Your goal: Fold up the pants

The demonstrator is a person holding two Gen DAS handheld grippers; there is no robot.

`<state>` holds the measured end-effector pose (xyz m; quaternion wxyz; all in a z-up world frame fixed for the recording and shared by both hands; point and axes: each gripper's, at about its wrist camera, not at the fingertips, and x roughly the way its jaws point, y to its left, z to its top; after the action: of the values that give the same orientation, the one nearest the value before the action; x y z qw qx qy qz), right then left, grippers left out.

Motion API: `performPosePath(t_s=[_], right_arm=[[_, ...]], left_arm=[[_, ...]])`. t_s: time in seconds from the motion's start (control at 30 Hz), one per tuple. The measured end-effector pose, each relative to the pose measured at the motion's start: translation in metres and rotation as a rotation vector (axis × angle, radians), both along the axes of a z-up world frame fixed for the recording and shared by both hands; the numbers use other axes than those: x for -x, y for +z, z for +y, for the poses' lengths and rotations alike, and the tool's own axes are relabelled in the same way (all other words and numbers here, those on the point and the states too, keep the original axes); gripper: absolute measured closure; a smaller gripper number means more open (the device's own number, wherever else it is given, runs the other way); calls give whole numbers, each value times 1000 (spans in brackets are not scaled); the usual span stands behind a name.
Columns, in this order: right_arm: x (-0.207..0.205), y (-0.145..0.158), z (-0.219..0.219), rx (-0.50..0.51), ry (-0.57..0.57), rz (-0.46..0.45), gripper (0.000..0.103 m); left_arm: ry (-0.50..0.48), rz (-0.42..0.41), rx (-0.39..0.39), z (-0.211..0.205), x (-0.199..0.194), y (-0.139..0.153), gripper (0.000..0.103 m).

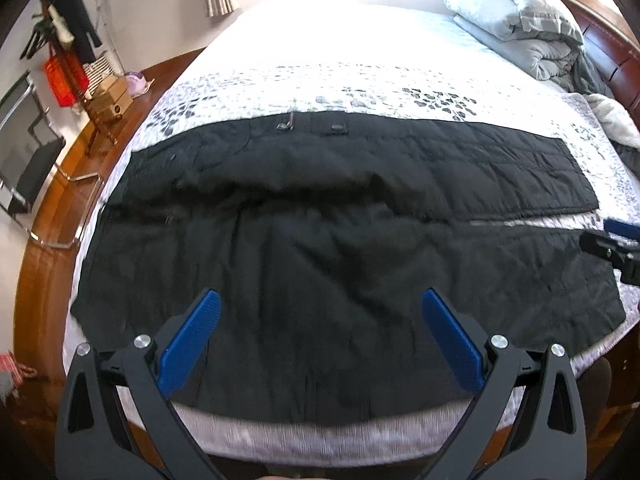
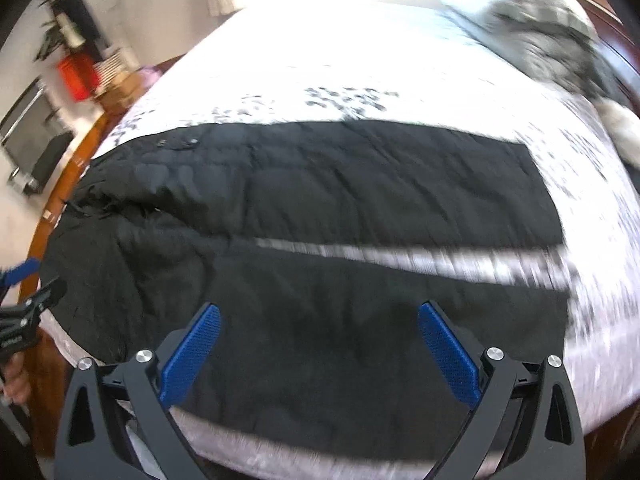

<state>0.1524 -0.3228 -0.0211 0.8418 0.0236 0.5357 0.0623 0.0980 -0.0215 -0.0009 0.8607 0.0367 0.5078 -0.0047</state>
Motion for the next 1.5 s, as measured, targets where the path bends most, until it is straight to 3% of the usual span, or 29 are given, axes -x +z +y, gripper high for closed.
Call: performPosePath(t_s=[0.07, 0.2, 0.3, 0.4, 0.57, 0.7, 0.8, 0.93, 1.07, 1.1, 1.2, 1.27, 1.3, 1.37, 1.5], right_arm=[[-33, -7, -6, -62, 68, 5, 4], [-107, -24, -18, -289, 231, 83, 4], [-156, -33, -20, -279, 300, 126, 4], [-207, -45, -18, -269, 376, 176, 4], [-258, -68, -2, -268, 563, 242, 4], [-283, -92, 11, -253, 686, 291, 4], [-300, -106, 16, -222, 721, 295, 4], [-312, -127, 25, -224, 803, 366, 4], [-308, -140, 37, -162, 884, 390, 3], [-306, -140, 38, -154, 891, 383, 5], [-301, -140, 42, -98, 898, 347, 29], [-299, -139, 42, -76, 893, 345, 60], [-295, -135, 38, -80, 895, 349, 66], [-289, -128, 35, -71, 912, 329, 87], [-266, -105, 25, -47, 941, 260, 95]], left_arm=[[-8, 19, 9, -5, -26, -2, 3], [-65, 66, 33, -18, -83, -11, 3], [-108, 74, 33, -28, -126, -19, 3], [-161, 133, 9, -39, -171, -35, 3], [-325, 159, 63, -52, -238, -55, 3], [-472, 179, 80, -62, -280, -72, 3], [-534, 209, 115, -67, -303, -86, 3], [-605, 200, 138, -76, -319, -100, 3], [-721, 211, 95, -92, -325, -112, 3], [-737, 215, 80, -94, -326, -115, 3], [-779, 235, 44, -102, -332, -122, 3], [-791, 255, 35, -104, -336, -125, 3], [-795, 258, 33, -106, -338, -126, 3], [-802, 242, 17, -108, -341, -126, 3], [-831, 244, 16, -113, -344, -127, 3]])
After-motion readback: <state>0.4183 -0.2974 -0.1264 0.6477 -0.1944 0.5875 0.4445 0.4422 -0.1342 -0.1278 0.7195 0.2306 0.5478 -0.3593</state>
